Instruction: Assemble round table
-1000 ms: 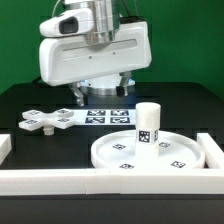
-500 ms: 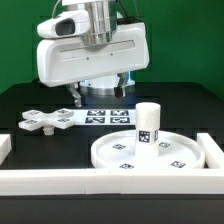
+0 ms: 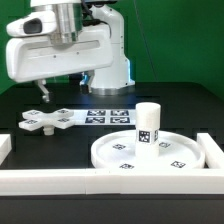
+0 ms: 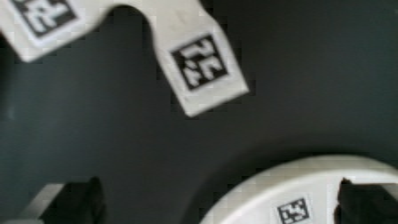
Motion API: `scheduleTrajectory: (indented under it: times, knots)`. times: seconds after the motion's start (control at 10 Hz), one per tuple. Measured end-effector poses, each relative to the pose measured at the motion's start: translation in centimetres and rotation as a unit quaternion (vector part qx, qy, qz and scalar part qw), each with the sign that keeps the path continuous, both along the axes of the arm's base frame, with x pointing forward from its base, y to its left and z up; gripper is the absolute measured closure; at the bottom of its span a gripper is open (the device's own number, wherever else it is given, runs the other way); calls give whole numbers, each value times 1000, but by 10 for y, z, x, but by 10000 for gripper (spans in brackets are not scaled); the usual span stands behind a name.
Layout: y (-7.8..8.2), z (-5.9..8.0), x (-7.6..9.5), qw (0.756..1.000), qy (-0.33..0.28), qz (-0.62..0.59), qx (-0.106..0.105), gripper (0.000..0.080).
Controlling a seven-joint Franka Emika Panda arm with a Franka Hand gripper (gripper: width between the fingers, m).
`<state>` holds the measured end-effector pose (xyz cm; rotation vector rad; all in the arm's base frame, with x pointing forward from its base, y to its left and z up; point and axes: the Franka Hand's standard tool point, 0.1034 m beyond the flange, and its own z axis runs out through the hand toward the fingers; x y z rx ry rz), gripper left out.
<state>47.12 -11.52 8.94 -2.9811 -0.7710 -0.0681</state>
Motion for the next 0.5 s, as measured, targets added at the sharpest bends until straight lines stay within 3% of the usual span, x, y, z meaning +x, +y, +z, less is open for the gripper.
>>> scheduleTrajectory:
  times: [0.4,0.5]
  knots:
    - [-1,-2,0,1000,0,-16,1,151]
    - [-24,-5,-3,997,-9,-77,-3,151]
